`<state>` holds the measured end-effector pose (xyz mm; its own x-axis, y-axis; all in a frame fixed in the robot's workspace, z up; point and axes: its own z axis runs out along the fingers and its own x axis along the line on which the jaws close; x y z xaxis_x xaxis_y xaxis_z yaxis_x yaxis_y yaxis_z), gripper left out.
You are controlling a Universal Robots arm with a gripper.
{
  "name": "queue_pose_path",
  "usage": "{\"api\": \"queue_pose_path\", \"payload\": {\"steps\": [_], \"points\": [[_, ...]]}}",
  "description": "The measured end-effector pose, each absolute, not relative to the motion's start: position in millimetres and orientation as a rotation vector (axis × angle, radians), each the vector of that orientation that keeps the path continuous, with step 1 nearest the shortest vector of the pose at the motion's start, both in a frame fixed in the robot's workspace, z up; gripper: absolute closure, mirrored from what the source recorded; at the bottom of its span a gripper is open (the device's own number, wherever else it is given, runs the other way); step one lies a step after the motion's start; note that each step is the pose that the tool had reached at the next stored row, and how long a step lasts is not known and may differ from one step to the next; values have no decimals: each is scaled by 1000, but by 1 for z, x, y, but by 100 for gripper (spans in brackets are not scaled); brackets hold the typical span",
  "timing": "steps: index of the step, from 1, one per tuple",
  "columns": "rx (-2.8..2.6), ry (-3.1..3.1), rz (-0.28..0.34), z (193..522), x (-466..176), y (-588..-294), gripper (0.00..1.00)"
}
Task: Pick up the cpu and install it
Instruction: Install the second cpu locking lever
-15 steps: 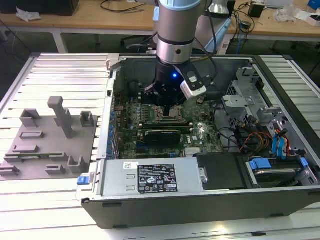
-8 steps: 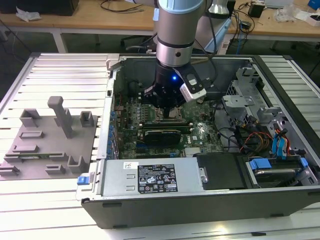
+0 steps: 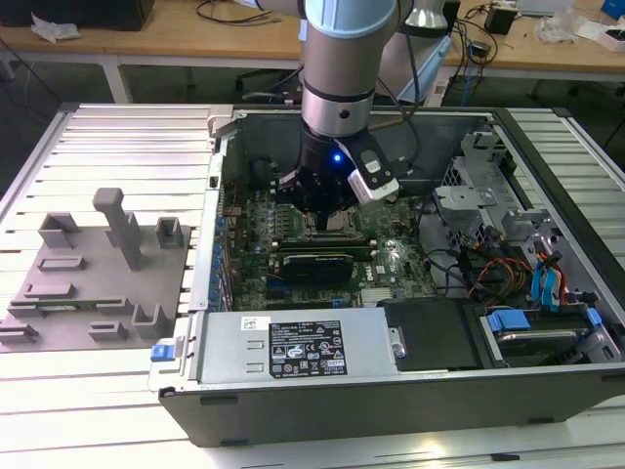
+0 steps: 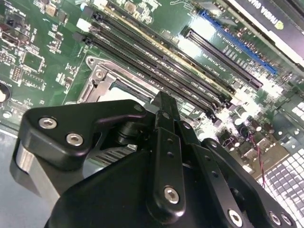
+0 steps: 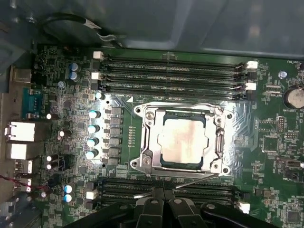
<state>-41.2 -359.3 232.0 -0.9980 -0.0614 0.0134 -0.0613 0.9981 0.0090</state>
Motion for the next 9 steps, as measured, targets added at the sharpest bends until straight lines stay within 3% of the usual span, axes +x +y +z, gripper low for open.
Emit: {"api": "queue_pose_path", "payload": {"steps": [9], "points": [[101,-3126,-41,225,-46,-364,89]]}}
